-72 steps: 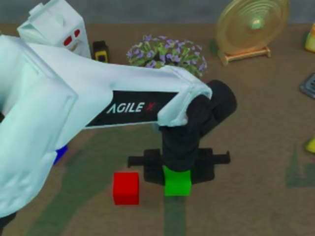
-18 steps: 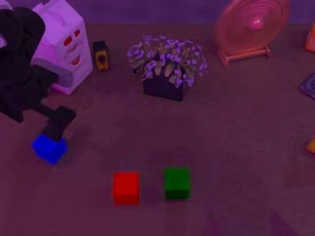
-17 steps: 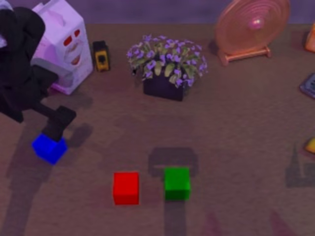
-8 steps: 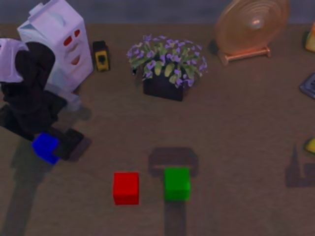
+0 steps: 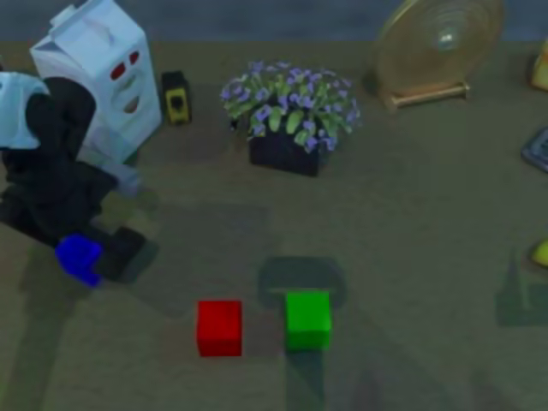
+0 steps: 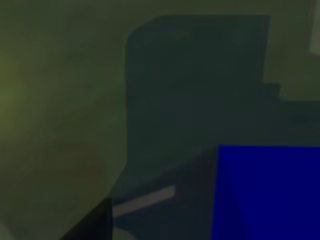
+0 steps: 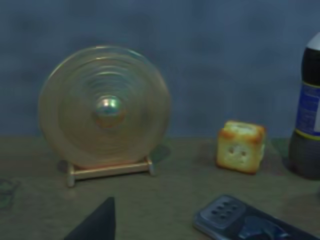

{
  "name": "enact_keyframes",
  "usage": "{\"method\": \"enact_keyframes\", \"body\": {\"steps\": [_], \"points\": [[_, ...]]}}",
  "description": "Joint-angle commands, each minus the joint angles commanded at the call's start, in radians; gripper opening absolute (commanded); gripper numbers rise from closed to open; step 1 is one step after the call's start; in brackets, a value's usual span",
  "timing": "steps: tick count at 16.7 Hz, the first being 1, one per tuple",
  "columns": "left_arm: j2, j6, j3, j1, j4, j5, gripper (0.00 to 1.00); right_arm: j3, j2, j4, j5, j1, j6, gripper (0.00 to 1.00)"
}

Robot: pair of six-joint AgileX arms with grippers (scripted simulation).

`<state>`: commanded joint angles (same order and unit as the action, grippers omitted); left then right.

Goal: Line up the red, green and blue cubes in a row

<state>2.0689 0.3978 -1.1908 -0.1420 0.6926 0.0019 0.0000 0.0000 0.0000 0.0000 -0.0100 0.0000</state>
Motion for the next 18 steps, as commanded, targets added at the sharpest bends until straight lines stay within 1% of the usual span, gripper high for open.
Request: {"method": "enact_keyframes", "body": {"steps": [11,12,18], "points": [[0.000,0.000,0.000,0.000,0.000,0.000,0.02,0.000,0.000,0.000,0.000,0.000,0.000,1.00],[0.000,0.000,0.000,0.000,0.000,0.000,0.00,0.000,0.000,0.000,0.000,0.000,0.000,1.00],[0.000,0.000,0.000,0.000,0.000,0.000,0.00,0.000,0.000,0.000,0.000,0.000,0.000,1.00]]}}
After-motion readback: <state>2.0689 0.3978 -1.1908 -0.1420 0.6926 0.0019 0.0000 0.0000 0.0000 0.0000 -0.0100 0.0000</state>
